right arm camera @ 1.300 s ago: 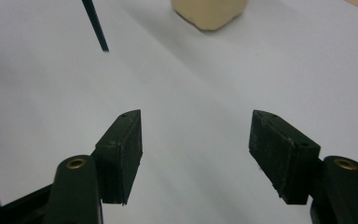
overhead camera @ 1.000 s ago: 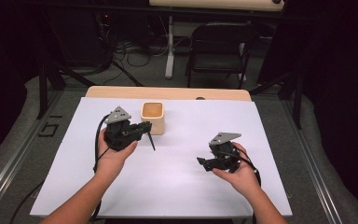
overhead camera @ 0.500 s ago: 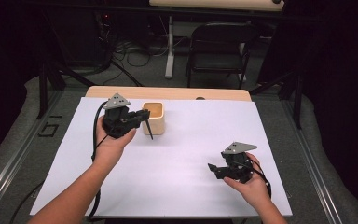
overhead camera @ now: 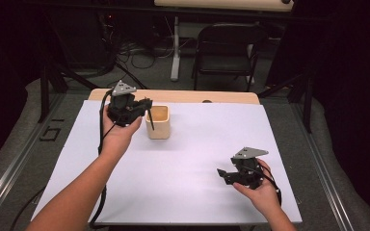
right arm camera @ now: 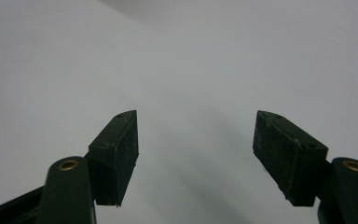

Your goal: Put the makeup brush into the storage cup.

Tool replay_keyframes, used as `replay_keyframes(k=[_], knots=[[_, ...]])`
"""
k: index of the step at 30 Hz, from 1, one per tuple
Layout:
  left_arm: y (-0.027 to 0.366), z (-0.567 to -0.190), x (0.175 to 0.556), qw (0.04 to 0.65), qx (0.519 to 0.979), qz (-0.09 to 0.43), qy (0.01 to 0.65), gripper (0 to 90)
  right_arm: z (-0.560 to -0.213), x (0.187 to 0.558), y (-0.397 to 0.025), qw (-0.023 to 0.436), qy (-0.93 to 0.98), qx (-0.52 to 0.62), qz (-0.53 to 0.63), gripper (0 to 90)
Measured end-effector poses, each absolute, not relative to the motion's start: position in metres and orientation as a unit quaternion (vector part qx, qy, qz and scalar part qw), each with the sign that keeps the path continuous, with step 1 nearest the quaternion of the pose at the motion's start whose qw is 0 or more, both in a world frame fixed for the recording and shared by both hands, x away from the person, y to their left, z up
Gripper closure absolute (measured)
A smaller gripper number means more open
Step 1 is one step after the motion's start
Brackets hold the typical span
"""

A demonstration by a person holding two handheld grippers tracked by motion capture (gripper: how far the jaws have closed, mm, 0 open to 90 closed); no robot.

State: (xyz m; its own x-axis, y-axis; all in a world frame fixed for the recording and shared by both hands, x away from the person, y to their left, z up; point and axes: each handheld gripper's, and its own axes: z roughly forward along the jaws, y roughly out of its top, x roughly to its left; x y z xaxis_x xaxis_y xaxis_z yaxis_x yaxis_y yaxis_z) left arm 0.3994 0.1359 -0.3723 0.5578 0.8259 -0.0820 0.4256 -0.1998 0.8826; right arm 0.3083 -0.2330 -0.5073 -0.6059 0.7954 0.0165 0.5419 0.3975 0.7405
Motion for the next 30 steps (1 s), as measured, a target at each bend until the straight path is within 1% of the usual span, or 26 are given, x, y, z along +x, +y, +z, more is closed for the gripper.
replay_keyframes(k=[10,17,30], knots=[[0.133,-0.367,0.416,0.457,0.734,0.233,0.445,83.4,-0.509,0.308,-0.234,0.175,0.816,0.412,0.365,31.1],[0.128,-0.365,0.427,0.433,0.73,0.257,0.461,83.3,-0.51,0.309,-0.234,0.174,0.815,0.414,0.366,31.1],[0.117,-0.37,0.441,0.413,0.724,0.267,0.484,83.4,-0.509,0.31,-0.235,0.176,0.815,0.412,0.368,31.1]])
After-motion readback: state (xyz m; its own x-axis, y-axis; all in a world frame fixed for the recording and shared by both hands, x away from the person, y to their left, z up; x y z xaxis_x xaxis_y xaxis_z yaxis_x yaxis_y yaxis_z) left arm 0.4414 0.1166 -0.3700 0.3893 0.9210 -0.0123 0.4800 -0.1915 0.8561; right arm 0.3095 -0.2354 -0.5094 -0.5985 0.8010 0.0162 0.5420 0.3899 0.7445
